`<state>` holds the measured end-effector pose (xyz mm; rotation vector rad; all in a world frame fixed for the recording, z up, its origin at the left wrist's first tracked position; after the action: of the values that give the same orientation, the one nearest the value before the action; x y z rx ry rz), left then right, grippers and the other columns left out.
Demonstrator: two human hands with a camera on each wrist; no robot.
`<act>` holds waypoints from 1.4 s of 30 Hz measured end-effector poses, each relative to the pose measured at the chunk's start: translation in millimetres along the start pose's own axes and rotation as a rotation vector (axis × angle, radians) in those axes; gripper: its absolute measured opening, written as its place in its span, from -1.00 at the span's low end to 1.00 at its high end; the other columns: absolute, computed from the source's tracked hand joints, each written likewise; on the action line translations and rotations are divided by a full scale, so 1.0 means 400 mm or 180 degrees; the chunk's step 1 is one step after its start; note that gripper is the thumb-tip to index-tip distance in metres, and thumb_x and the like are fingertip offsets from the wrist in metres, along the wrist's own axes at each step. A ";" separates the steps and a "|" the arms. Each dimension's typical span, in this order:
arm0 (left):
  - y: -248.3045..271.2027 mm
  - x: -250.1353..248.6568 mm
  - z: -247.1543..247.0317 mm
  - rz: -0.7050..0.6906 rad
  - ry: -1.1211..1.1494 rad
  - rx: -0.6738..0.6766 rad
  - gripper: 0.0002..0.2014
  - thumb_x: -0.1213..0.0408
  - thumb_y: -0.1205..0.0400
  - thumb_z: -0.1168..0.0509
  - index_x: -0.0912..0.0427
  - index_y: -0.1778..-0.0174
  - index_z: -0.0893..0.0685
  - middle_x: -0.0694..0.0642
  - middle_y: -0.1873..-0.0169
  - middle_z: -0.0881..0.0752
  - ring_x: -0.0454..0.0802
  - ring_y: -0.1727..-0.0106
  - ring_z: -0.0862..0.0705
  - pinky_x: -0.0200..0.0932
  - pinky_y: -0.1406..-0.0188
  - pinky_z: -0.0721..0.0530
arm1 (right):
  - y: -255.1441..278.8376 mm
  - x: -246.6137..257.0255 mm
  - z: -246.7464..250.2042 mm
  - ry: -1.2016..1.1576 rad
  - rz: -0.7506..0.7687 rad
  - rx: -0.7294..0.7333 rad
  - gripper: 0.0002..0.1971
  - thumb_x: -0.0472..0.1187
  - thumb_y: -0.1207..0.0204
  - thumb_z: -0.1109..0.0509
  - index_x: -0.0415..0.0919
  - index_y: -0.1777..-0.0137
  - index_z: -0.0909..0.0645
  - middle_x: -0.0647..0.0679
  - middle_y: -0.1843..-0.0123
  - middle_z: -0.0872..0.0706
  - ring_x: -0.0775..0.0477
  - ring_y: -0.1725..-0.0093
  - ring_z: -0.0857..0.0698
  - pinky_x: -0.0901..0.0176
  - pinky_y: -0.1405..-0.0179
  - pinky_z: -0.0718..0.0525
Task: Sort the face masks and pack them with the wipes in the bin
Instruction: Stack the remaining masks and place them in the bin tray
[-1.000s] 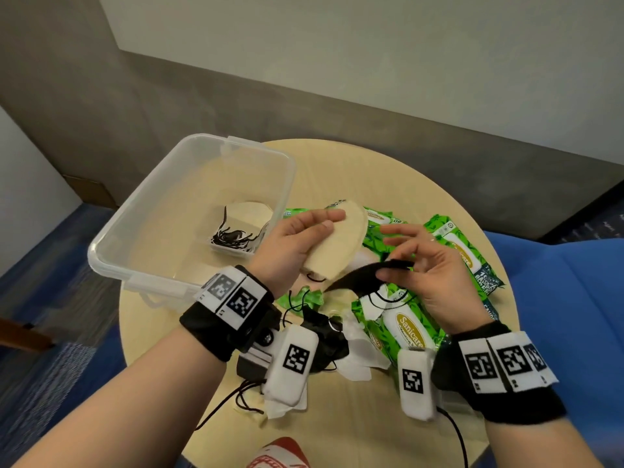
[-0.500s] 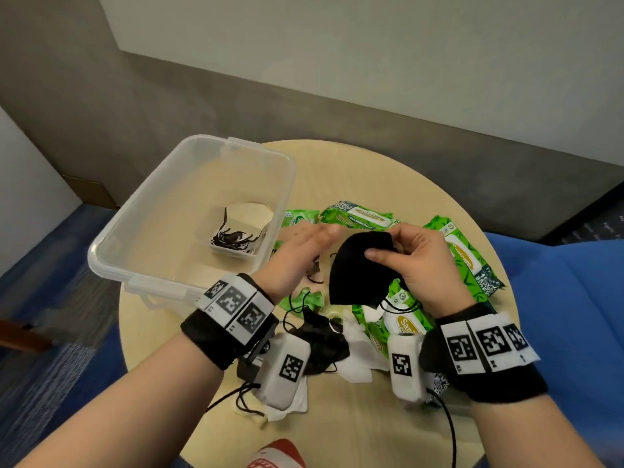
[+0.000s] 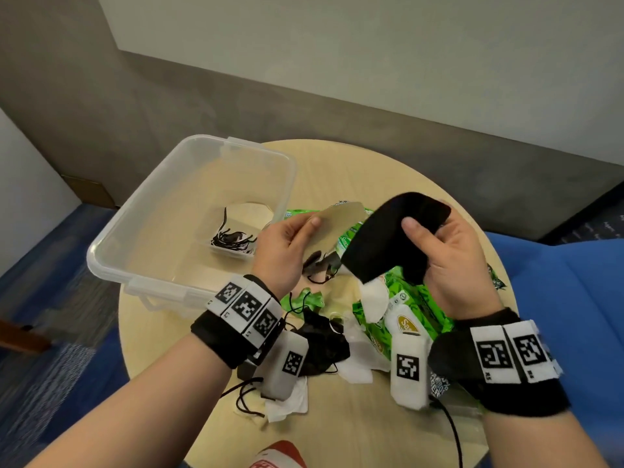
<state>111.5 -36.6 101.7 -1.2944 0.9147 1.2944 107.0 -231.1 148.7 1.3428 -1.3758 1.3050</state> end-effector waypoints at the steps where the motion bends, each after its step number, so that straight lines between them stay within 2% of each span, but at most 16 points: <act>1: 0.001 -0.002 -0.003 -0.0046 0.0069 -0.0030 -0.82 0.18 -0.64 -0.26 0.03 -0.06 -0.74 0.03 0.13 -0.78 -0.04 0.01 -0.73 -0.10 -0.07 -0.66 | -0.002 -0.010 -0.016 -0.0256 -0.0138 0.0009 -0.48 -0.08 -0.25 -0.49 -0.40 -0.14 -0.54 -0.16 -0.01 -0.76 -0.16 -0.13 -0.71 0.06 -0.08 -0.69; 6: 0.021 -0.017 -0.040 0.0013 0.0765 0.0241 -0.75 0.54 -0.66 -0.18 0.19 -0.11 -0.67 0.02 0.12 -0.77 -0.24 0.08 -0.73 -0.31 0.08 -0.67 | -0.001 -0.084 -0.093 -0.0631 -0.0568 -0.0265 -0.71 -0.32 -0.51 -0.27 -0.37 -0.21 -0.58 -0.22 -0.10 -0.75 -0.17 -0.15 -0.72 -0.01 -0.16 -0.69; 9: 0.031 -0.021 -0.049 0.0153 0.1284 0.0360 -0.76 0.51 -0.68 -0.11 0.18 0.02 -0.66 -0.11 0.27 -0.80 -0.28 0.16 -0.74 -0.38 0.16 -0.65 | 0.003 -0.110 -0.097 -0.0640 -0.0597 -0.0563 -0.69 -0.39 -0.59 -0.21 -0.44 -0.30 -0.51 -0.35 -0.24 -0.66 -0.25 -0.26 -0.65 -0.09 -0.30 -0.59; 11: 0.032 -0.020 -0.045 0.0214 0.1474 0.0417 -0.74 0.50 -0.69 -0.07 0.19 0.04 -0.66 -0.12 0.30 -0.80 -0.27 0.19 -0.75 -0.39 0.20 -0.66 | 0.004 -0.112 -0.101 -0.0509 -0.0594 -0.0589 -0.69 -0.38 -0.58 -0.24 -0.44 -0.31 -0.51 -0.33 -0.22 -0.68 -0.19 -0.23 -0.67 -0.03 -0.27 -0.62; 16: 0.030 -0.024 -0.029 0.0293 0.1479 0.0429 -0.73 0.46 -0.72 -0.04 0.21 0.08 -0.65 -0.13 0.39 -0.78 -0.30 0.29 -0.72 -0.42 0.30 -0.63 | -0.003 -0.110 -0.098 -0.0304 -0.0603 -0.0453 -0.83 -0.39 -0.58 -0.25 -0.25 -0.08 -0.62 0.02 0.10 -0.78 0.19 0.10 -0.75 0.39 0.20 -0.66; 19: 0.029 -0.022 -0.025 0.0291 0.1322 0.0420 -0.70 0.39 -0.75 0.00 0.20 0.04 -0.65 -0.13 0.37 -0.78 -0.31 0.28 -0.72 -0.44 0.31 -0.61 | -0.005 -0.117 -0.094 -0.0569 -0.0651 -0.0477 -0.79 -0.40 -0.57 -0.23 -0.34 -0.15 -0.60 -0.12 -0.02 -0.76 0.02 -0.03 -0.73 0.22 -0.02 -0.69; 21: 0.031 -0.021 -0.024 0.0289 0.1302 0.0400 -0.68 0.31 -0.77 0.04 0.13 0.00 -0.65 -0.11 0.29 -0.80 -0.28 0.20 -0.74 -0.40 0.24 -0.65 | -0.007 -0.127 -0.094 -0.0676 -0.0679 -0.0538 -0.72 -0.40 -0.57 -0.23 -0.42 -0.25 -0.54 -0.26 -0.15 -0.70 -0.10 -0.14 -0.69 0.09 -0.20 -0.65; 24: 0.042 -0.015 -0.030 0.0320 0.1317 0.0352 -0.76 0.07 -0.72 0.00 -0.18 -0.21 -0.51 0.02 -0.06 -0.73 -0.15 -0.03 -0.75 -0.19 0.06 -0.74 | -0.009 -0.147 -0.090 -0.0913 -0.0745 -0.0712 -0.69 -0.42 -0.57 -0.23 -0.45 -0.30 -0.50 -0.28 -0.16 -0.69 -0.12 -0.13 -0.70 0.15 -0.11 -0.69; 25: 0.046 -0.015 -0.033 0.0293 0.1385 0.0358 -0.73 0.12 -0.70 -0.08 -0.26 -0.30 -0.39 0.02 -0.15 -0.68 -0.11 -0.09 -0.74 -0.15 0.01 -0.74 | -0.009 -0.153 -0.088 -0.0998 -0.0744 -0.0765 -0.68 -0.43 -0.57 -0.23 -0.46 -0.31 -0.49 -0.29 -0.16 -0.69 -0.12 -0.10 -0.70 0.16 -0.07 -0.71; 28: 0.060 -0.009 -0.046 -0.0106 0.1155 0.0488 -0.24 0.35 -0.55 -0.33 -0.47 -0.45 -0.14 0.07 -0.34 -0.59 0.12 -0.26 -0.65 0.12 -0.24 -0.65 | -0.007 -0.166 -0.090 -0.1142 -0.0711 -0.0867 -0.72 -0.46 -0.56 -0.24 -0.45 -0.26 -0.52 -0.28 -0.09 -0.71 -0.09 0.01 -0.75 0.17 0.06 -0.75; 29: 0.061 -0.006 -0.049 -0.0207 0.0943 0.0522 -0.23 0.35 -0.53 -0.33 -0.52 -0.44 -0.18 0.15 -0.37 -0.56 0.15 -0.29 -0.63 0.17 -0.29 -0.61 | -0.007 -0.171 -0.092 -0.1161 -0.0699 -0.0885 -0.74 -0.48 -0.56 -0.24 -0.42 -0.23 -0.54 -0.25 -0.05 -0.72 -0.05 0.05 -0.76 0.18 0.12 -0.75; 31: 0.057 -0.004 -0.052 -0.0370 0.0477 0.0527 -0.38 0.40 -0.54 -0.25 -0.41 -0.36 -0.40 0.08 -0.32 -0.60 0.04 -0.31 -0.60 0.09 -0.34 -0.57 | -0.009 -0.177 -0.100 -0.1085 -0.0651 -0.0829 -0.76 -0.50 -0.55 -0.25 -0.38 -0.19 -0.55 -0.22 0.00 -0.73 -0.02 0.08 -0.77 0.19 0.14 -0.73; 34: 0.038 -0.002 -0.040 -0.0336 -0.0086 0.0389 -0.54 0.53 -0.60 -0.17 -0.23 -0.02 -0.66 -0.11 -0.04 -0.73 -0.14 -0.17 -0.65 -0.17 -0.26 -0.58 | -0.026 -0.185 -0.084 -0.0504 -0.0588 -0.0753 -0.81 -0.49 -0.52 -0.29 -0.27 -0.06 -0.52 -0.18 0.07 -0.72 0.01 0.14 -0.74 0.17 0.09 -0.71; 37: 0.006 0.014 0.016 0.0034 -0.0159 -0.0104 -0.56 0.60 -0.61 -0.13 -0.09 0.03 -0.71 0.01 0.01 -0.76 -0.18 -0.03 -0.65 -0.38 -0.17 -0.56 | -0.050 -0.200 -0.001 0.0641 -0.0538 -0.1035 -0.78 -0.44 -0.52 -0.34 -0.11 0.11 -0.43 -0.03 0.28 -0.62 0.10 0.33 -0.65 0.26 0.25 -0.59; 39: -0.013 0.026 0.061 0.0171 -0.0140 -0.0379 -0.57 0.58 -0.61 -0.12 -0.06 -0.03 -0.71 0.01 0.01 -0.74 -0.13 -0.07 -0.66 -0.23 -0.24 -0.58 | -0.058 -0.227 0.057 0.1771 -0.0587 -0.0973 -0.81 -0.38 -0.48 -0.40 -0.17 -0.01 -0.50 -0.02 0.21 -0.61 0.05 0.22 -0.61 0.24 0.12 -0.50; 42: -0.023 0.037 0.117 0.0248 -0.0243 -0.0595 -0.57 0.55 -0.62 -0.11 -0.08 -0.06 -0.71 0.02 -0.02 -0.73 0.02 -0.14 -0.68 0.02 -0.27 -0.62 | -0.050 -0.325 0.097 0.3535 -0.1006 -0.0106 -0.50 -0.21 -0.40 -0.51 -0.21 -0.32 -0.46 -0.15 -0.25 -0.55 -0.11 -0.23 -0.53 0.18 -0.18 -0.44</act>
<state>113.5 12.6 94.5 -1.3532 0.8125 1.5091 147.0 -245.6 18.4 0.5531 -0.3897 1.4283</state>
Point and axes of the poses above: each hand's wrist, its own y-axis away from the middle knuckle, its own z-axis out of the back of the hand, x = y × z, the point moved 5 cm from there along -y, towards the middle knuckle
